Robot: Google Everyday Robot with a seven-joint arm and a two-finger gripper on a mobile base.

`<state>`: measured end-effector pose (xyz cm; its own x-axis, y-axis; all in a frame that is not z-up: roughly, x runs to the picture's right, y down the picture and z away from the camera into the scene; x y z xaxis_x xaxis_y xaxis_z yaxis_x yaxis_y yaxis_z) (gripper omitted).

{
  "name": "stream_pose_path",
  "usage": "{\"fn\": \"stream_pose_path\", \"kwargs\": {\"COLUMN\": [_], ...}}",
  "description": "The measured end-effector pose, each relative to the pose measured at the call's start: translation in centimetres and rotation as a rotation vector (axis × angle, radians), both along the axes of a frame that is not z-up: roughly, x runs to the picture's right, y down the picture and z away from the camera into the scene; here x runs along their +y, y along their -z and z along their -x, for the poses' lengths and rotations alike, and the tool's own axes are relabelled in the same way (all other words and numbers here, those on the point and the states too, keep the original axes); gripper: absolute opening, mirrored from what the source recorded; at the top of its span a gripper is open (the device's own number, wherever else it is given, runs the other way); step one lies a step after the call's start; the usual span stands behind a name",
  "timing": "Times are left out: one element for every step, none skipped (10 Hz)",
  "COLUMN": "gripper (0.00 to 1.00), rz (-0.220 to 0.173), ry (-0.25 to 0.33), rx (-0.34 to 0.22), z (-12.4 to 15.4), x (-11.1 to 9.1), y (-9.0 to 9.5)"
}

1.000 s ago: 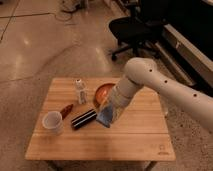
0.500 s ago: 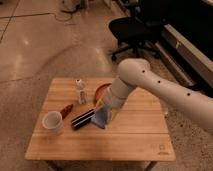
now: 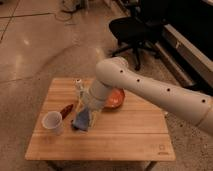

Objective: Place the white sponge in the ceramic cup

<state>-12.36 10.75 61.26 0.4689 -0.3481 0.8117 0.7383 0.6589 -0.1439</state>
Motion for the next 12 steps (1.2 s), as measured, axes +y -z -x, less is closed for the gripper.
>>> {"fn": "stream_pose_path", "kwargs": {"gripper": [0.0, 0.0, 0.0, 0.0, 0.0, 0.0, 0.0, 0.0, 0.0, 0.0, 0.0, 0.0], "rz": [0.009, 0.022, 0.03, 0.033, 0.035, 0.034, 0.031, 0.026, 0.018, 0.013, 0.008, 0.003], "ry": [-0.004, -0.009, -0.005, 0.0, 0.007, 0.018, 0.025, 0.031, 0.037, 0.044, 0.052, 0.058], "rx": [-0.017, -0.033, -0.055, -0.068, -0.083, -0.097, -0.104, -0.109, -0.114, -0.118, -0.124, -0.126], "z": [1.5, 2.8, 4.5, 5.6, 6.8, 8.3, 9.1, 9.9, 10.9, 11.6, 12.5, 13.1], "x": [0.1, 0.2, 0.3, 0.4, 0.5, 0.6, 0.6, 0.6, 0.4, 0.4, 0.3, 0.3], "y": [0.0, -0.2, -0.4, -0.7, -1.2, -1.7, -2.2, -2.7, -3.3, -3.7, -4.1, -4.6]}}
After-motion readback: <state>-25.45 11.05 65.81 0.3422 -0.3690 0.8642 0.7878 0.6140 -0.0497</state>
